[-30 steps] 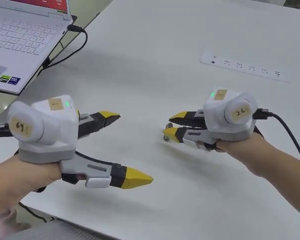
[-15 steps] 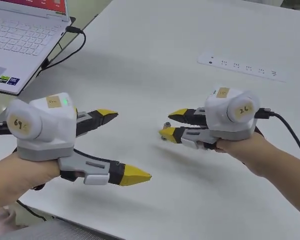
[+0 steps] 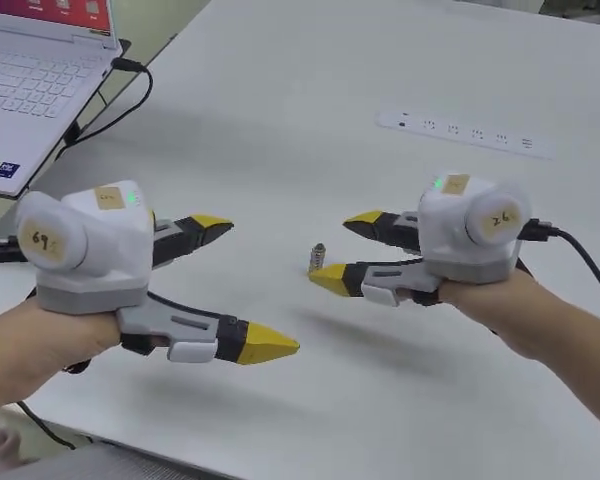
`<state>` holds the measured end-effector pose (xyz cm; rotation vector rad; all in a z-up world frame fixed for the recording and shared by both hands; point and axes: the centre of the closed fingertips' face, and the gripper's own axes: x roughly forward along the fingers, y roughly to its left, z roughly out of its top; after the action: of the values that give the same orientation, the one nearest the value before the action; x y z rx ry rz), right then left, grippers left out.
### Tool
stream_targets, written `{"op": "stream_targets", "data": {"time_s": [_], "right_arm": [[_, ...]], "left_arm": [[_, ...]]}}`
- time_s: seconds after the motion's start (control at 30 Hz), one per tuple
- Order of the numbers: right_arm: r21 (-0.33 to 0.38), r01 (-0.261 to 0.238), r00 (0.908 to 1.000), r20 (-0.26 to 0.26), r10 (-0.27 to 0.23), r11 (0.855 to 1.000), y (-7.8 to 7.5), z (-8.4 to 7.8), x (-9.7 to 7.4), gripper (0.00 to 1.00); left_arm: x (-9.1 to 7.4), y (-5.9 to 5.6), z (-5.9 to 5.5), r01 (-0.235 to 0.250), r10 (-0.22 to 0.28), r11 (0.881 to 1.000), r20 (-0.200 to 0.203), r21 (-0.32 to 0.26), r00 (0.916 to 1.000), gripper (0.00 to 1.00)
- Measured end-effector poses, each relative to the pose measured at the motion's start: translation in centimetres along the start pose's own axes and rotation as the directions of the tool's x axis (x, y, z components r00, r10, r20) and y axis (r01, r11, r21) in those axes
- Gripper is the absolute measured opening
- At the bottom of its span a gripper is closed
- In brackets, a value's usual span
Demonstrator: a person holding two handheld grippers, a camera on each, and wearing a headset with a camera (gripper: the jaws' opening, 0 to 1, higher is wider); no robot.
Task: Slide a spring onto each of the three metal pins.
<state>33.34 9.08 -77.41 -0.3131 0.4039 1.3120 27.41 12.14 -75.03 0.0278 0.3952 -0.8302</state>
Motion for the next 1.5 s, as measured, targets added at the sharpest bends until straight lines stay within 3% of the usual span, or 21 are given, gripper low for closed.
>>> {"op": "stream_targets", "data": {"time_s": [0.33,0.57,0.77,0.97,1.23,1.5], "right_arm": [[0.027,0.027,0.9977,0.061,-0.029,0.999,0.4,0.4,-2.0,0.80],[0.047,0.054,0.9944,0.088,-0.058,0.997,0.8,0.4,-3.9,0.90],[0.094,0.089,0.9850,0.140,-0.102,0.992,0.9,0.4,-6.7,0.99],[0.134,0.130,0.9768,0.152,-0.151,0.982,0.5,-0.7,-9.4,0.99],[0.186,0.186,0.9569,0.189,-0.221,0.965,0.7,-2.2,-13.5,0.99],[0.235,0.249,0.9418,0.167,-0.292,0.939,0.4,-4.4,-16.8,0.99]], "left_arm": [[0.3,-0.2,0.4,0.004,-0.004,1.000,-0.006,0.010,1.0000,0.98],[0.8,-0.9,0.8,0.016,-0.016,1.000,-0.003,0.022,0.9999,0.98],[0.9,-1.3,1.0,0.020,-0.020,0.999,-0.002,0.025,0.9998,0.98],[0.9,-1.6,1.5,0.024,-0.024,0.999,-0.001,0.038,0.9997,0.98],[1.1,-2.3,2.0,0.032,-0.033,0.998,0.011,0.049,0.9994,0.98],[1.1,-2.7,2.1,0.034,-0.035,0.998,0.015,0.050,0.9993,0.98]]}}
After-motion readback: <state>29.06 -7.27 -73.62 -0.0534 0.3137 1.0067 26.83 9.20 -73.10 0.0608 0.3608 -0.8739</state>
